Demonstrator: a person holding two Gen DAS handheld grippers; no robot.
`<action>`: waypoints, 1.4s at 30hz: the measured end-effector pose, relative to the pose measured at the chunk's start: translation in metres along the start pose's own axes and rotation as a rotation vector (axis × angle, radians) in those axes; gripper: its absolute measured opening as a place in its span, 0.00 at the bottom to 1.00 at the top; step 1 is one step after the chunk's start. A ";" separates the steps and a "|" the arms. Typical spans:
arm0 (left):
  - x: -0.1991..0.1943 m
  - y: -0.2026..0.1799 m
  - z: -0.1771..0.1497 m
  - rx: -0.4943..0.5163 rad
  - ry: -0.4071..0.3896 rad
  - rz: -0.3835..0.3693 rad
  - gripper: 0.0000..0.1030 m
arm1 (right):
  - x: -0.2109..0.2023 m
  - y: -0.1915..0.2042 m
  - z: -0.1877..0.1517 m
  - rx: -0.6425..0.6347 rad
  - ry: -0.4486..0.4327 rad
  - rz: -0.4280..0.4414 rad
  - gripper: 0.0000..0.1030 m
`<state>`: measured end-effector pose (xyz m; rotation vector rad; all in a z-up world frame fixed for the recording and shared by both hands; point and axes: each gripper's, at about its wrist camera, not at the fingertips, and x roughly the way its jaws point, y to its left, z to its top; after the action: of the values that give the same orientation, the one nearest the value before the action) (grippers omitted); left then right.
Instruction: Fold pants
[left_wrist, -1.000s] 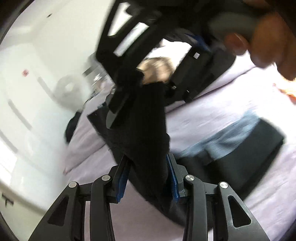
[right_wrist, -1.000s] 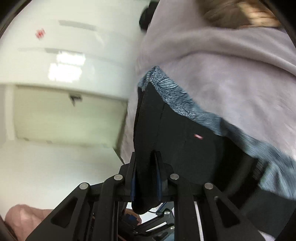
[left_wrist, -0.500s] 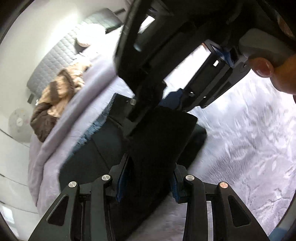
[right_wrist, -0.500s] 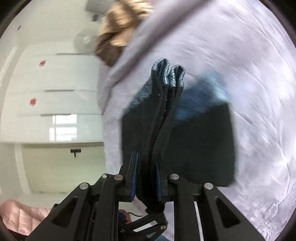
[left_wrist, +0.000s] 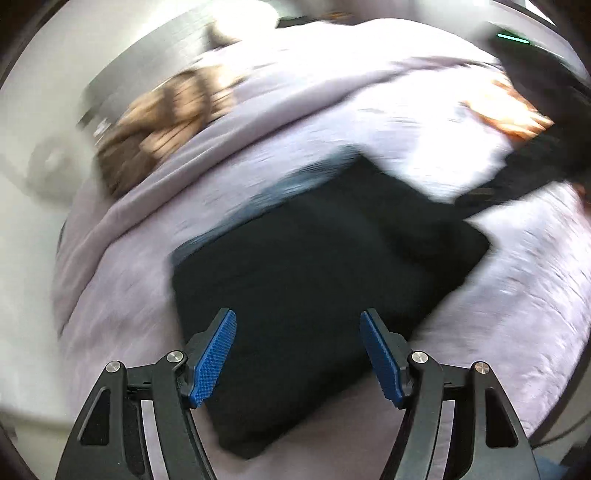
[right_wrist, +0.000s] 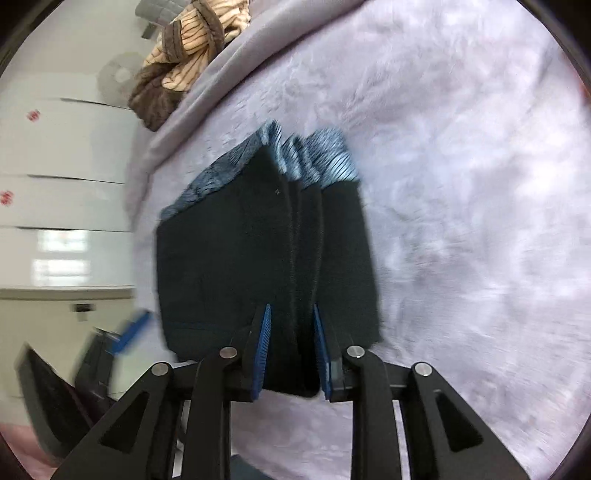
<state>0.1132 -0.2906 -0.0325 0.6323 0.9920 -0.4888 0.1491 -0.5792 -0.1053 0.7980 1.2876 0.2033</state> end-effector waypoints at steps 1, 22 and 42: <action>0.011 0.019 -0.001 -0.047 0.034 0.015 0.69 | -0.008 0.007 -0.002 -0.011 -0.032 -0.049 0.25; 0.051 0.089 -0.030 -0.340 0.292 -0.060 0.89 | 0.023 0.056 -0.023 -0.118 -0.001 -0.340 0.32; 0.029 0.092 -0.040 -0.372 0.330 -0.073 0.99 | 0.004 0.090 -0.053 -0.126 -0.035 -0.361 0.81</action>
<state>0.1614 -0.1998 -0.0500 0.3464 1.3828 -0.2549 0.1278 -0.4897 -0.0547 0.4498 1.3481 -0.0187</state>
